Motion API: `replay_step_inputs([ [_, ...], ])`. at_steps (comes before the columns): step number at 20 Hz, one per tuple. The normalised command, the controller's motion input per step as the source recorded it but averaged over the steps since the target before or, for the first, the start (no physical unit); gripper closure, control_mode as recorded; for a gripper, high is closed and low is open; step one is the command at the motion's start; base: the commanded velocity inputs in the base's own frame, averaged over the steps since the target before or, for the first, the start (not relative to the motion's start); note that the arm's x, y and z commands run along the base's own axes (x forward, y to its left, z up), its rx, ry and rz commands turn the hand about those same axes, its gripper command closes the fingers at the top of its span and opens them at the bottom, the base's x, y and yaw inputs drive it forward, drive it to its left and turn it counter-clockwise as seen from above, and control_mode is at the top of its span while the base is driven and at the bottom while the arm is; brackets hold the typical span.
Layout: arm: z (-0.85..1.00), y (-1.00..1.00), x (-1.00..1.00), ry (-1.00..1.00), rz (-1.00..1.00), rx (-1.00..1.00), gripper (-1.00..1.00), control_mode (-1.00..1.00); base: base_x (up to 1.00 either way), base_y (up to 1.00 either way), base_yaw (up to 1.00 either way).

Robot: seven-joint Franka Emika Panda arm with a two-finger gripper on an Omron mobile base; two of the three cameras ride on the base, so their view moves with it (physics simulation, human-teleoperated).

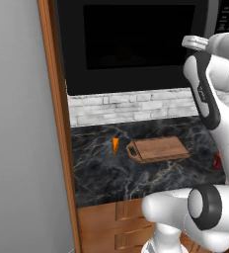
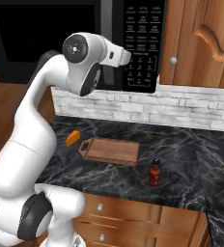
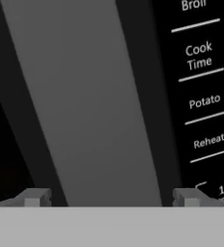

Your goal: Retrieve the reheated potato from the microwave, then place the potato, cheese, and condiment on the cutting board.

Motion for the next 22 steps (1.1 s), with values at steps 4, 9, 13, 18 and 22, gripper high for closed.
replay_step_inputs([
  [4,0.0,-0.01,0.44,-0.09,0.0,-0.04,-1.0,-1.0,0.0,0.0,0.0],
  [9,0.0,-0.01,0.38,-0.04,0.01,-0.04,-1.0,-1.0,0.0,0.0,0.0],
  [13,0.04,0.0,0.02,0.0,0.04,0.0,1.0,-1.0,0.0,0.0,0.0],
  [18,0.32,0.0,-0.66,-0.02,0.03,0.0,1.0,-1.0,0.0,0.0,0.0],
  [22,0.34,0.0,-0.97,0.0,0.0,0.0,1.0,-1.0,0.0,0.0,0.0],
])
